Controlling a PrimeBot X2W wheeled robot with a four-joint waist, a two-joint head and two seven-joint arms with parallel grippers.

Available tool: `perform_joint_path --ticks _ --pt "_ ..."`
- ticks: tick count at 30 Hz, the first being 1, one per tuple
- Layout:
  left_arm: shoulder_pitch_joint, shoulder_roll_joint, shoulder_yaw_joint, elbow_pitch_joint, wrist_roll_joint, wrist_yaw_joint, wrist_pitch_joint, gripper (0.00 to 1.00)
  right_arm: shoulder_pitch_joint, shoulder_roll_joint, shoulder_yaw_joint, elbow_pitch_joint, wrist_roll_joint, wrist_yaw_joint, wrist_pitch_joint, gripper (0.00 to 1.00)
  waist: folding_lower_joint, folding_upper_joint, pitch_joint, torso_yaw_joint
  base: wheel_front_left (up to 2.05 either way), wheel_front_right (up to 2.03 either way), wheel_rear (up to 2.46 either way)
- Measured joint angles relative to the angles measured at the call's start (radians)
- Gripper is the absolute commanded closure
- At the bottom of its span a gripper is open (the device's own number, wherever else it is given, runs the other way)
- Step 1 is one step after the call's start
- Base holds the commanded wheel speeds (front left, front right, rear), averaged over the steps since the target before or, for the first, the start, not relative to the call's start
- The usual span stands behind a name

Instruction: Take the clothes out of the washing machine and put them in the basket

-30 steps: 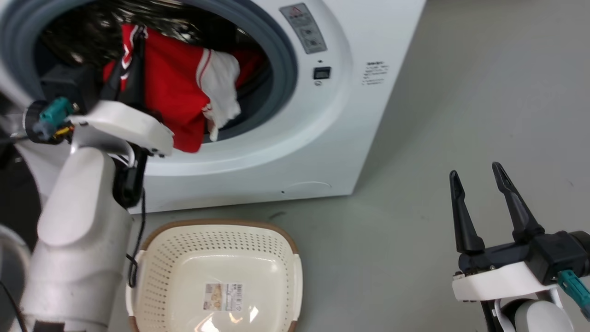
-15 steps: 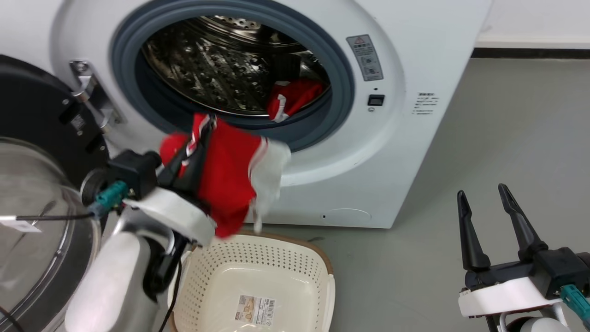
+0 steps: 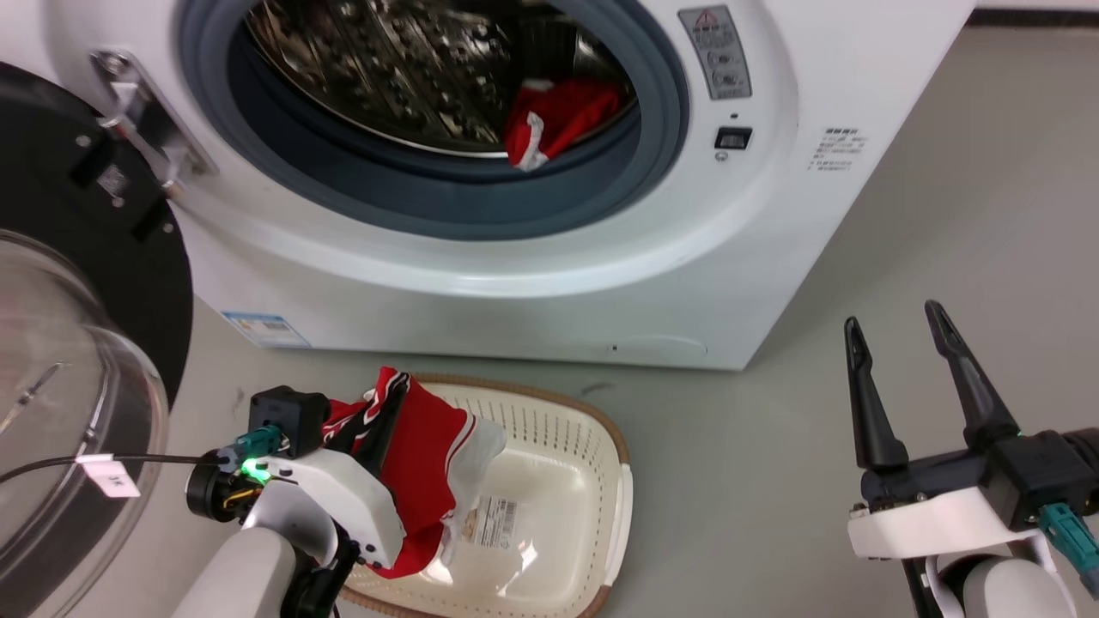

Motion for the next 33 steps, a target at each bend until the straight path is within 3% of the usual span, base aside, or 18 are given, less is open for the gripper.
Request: perform_joint_path --ticks 8,22,33 --pt "-0.093 -0.025 -0.048 0.253 -0.021 -0.006 -0.091 1.00 -0.070 0.000 0.014 -0.036 -0.027 0.000 0.000 0.00 0.0001 0.0000 0.143 -0.020 0.00 0.00 0.00" --pt "-0.401 -0.060 -0.179 0.648 -0.062 -0.008 -0.222 1.00 -0.154 0.000 0.030 -0.096 -0.042 0.000 0.000 0.00 0.0003 0.0000 0.421 -0.075 0.00 0.00 0.00" --pt "-0.519 -0.049 -0.198 0.820 -0.123 -0.008 -0.248 1.00 -0.204 0.000 -0.005 -0.136 -0.019 0.000 0.000 0.00 0.0002 0.0000 0.549 -0.151 0.00 0.00 0.00"
